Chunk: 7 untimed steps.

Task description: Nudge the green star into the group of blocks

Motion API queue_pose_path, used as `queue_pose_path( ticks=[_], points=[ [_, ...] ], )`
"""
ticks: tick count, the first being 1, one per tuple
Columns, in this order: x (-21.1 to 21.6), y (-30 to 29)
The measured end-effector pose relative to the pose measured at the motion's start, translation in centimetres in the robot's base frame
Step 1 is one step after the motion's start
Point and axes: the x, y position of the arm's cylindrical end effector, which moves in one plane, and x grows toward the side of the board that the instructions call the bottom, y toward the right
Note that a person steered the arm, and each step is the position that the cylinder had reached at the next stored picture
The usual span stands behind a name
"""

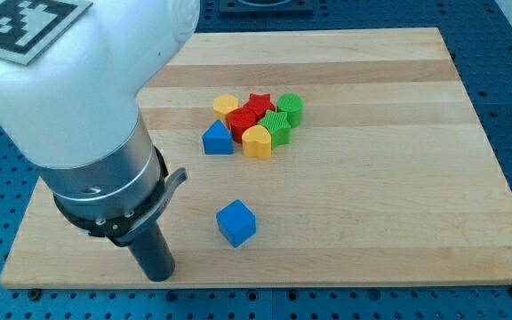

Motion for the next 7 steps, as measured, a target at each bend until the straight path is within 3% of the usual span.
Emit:
queue_pose_path(
  ticks=[2,3,4,5,7],
  points=[
    [-0.7,-0.3],
    [-3.0,-1.5],
    [-5.3,-6.8],
    [-9.5,-7.1],
    [-14.1,-0.7]
  ],
)
